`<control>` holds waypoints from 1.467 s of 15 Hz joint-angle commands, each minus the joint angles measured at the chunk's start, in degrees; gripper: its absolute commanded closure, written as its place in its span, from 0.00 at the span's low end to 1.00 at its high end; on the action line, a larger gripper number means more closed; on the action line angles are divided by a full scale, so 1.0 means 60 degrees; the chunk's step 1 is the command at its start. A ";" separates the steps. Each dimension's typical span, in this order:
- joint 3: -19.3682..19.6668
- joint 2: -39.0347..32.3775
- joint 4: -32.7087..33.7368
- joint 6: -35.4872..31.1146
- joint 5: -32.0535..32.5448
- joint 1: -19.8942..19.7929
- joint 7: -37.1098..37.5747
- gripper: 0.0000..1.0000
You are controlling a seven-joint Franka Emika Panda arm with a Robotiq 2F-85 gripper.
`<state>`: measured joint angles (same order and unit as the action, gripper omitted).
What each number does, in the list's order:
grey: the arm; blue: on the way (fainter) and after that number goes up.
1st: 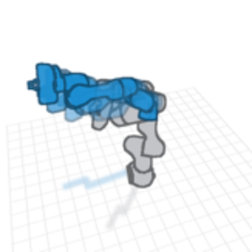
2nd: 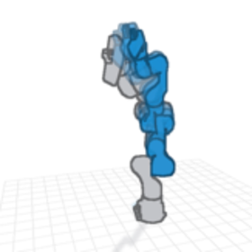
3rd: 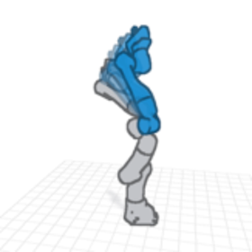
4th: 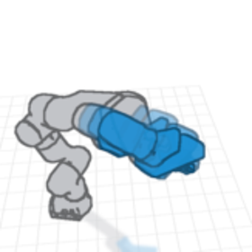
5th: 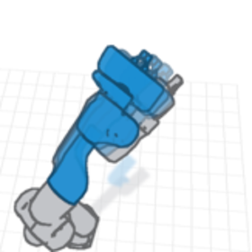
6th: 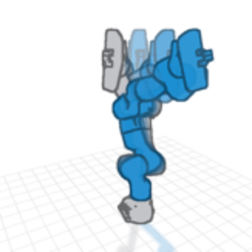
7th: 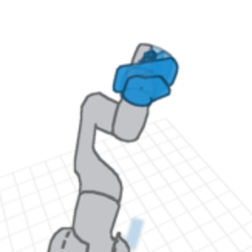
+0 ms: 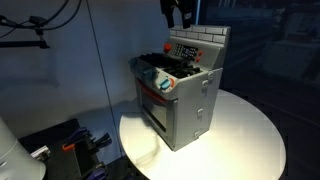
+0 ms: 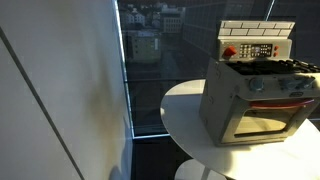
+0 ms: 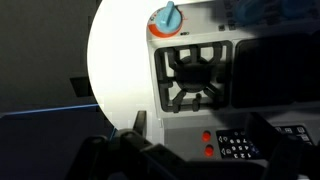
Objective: Push the orange button on the right side of the stove
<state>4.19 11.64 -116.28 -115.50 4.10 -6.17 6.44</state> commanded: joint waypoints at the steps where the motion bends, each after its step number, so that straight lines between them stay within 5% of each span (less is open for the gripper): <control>1: 0.0024 -0.0007 0.0026 0.0027 0.0002 0.0022 -0.0004 0.00; 22: 0.0286 -0.2536 0.1335 -0.1775 -0.1296 -0.0059 -0.0503 0.00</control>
<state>5.34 -1.30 -111.10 -125.85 -1.79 -6.17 5.41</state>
